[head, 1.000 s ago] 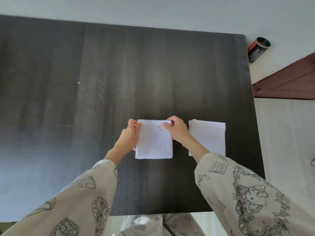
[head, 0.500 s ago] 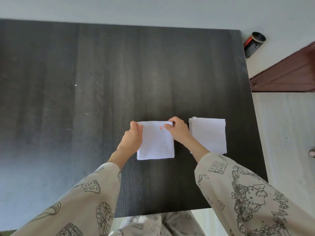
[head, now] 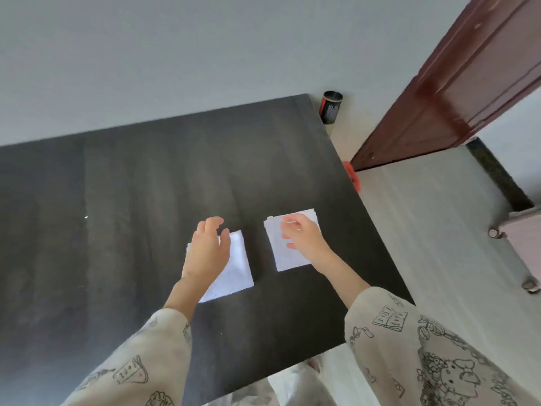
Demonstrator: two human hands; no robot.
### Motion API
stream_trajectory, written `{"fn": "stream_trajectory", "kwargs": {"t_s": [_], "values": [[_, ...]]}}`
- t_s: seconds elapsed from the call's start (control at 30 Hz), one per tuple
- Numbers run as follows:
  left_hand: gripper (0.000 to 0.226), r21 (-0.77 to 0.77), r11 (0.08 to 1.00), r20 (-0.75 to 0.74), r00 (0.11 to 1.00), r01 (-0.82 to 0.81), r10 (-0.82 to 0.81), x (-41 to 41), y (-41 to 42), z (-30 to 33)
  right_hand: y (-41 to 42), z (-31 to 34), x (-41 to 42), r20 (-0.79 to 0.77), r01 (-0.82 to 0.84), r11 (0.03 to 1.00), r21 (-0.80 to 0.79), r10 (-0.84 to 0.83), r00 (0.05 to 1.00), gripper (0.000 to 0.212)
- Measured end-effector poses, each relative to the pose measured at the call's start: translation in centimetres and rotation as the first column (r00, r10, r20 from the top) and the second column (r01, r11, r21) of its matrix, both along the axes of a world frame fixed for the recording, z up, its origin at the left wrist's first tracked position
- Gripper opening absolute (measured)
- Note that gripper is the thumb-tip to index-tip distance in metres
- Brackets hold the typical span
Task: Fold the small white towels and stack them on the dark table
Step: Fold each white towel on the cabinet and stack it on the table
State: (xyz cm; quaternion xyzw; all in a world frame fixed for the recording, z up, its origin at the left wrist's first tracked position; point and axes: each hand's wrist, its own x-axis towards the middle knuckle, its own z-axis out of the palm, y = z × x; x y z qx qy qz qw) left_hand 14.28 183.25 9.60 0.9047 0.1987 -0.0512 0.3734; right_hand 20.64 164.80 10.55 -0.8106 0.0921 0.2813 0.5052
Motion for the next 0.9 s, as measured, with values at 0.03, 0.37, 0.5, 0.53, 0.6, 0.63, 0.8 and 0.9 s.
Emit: {"fn": "stream_trajectory", "kwargs": {"t_s": [0.03,0.37,0.5,0.53,0.6,0.63,0.8,0.9], "values": [[0.031,-0.019,0.998,0.025,0.998,0.052,-0.052,0.6,-2.1,0.9,-2.1,1.1,-0.2,0.023,0.047,0.999,0.013,-0.048,0.999,0.025],[0.030,-0.024,0.811,0.240,0.791,0.584,-0.562,0.4,-32.9,8.3,-33.1,10.5,-10.4,0.210,0.473,0.872,0.129,-0.490,0.846,0.018],[0.032,-0.006,0.648,0.258,0.628,0.761,-0.734,-1.4,-47.9,9.5,-47.2,12.1,-17.2,0.273,0.646,0.752,0.130,-0.654,0.706,0.018],[0.031,-0.014,0.613,0.272,0.593,0.790,-0.758,-2.1,-51.4,9.8,-50.4,12.3,-18.8,0.278,0.684,0.717,0.136,-0.690,0.668,0.018],[0.028,-0.053,0.524,0.292,0.515,0.850,-0.806,-3.5,-58.1,10.2,-56.1,12.4,-21.8,0.289,0.741,0.657,0.140,-0.743,0.604,0.020],[0.027,-0.067,0.477,0.294,0.474,0.877,-0.830,-4.1,-61.1,10.4,-58.7,12.3,-23.1,0.296,0.767,0.627,0.136,-0.764,0.573,0.020],[0.026,-0.063,0.290,0.289,0.296,0.955,-0.911,-6.4,-74.9,10.5,-69.9,10.9,-28.0,0.313,0.876,0.469,0.114,-0.854,0.416,0.017],[0.025,-0.080,0.210,0.275,0.224,0.975,-0.935,-6.8,-82.9,9.8,-76.5,9.8,-29.6,0.310,0.914,0.395,0.093,-0.884,0.350,0.019]]}}
